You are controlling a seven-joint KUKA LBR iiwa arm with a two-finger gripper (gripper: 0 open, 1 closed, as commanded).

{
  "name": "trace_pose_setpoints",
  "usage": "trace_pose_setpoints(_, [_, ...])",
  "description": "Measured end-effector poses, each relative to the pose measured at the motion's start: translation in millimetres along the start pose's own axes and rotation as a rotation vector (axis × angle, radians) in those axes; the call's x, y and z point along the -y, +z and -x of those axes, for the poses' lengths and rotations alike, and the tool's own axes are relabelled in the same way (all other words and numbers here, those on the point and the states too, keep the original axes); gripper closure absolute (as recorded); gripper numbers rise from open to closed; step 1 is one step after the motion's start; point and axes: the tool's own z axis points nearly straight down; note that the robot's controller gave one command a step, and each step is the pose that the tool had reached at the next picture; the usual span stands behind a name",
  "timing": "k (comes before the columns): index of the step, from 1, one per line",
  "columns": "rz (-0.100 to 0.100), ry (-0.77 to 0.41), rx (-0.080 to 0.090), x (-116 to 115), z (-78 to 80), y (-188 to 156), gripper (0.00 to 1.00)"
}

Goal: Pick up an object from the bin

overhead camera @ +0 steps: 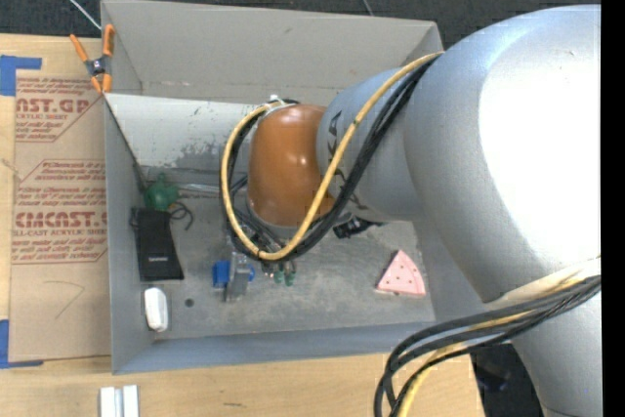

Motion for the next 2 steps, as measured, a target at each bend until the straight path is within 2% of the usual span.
trace_pose_setpoints(1, [0.001,-0.012,0.002,-7.5,7.8,0.0,1.0])
trace_pose_setpoints(2, [0.001,-0.03,0.003,-13.1,27.9,-7.0,1.0])
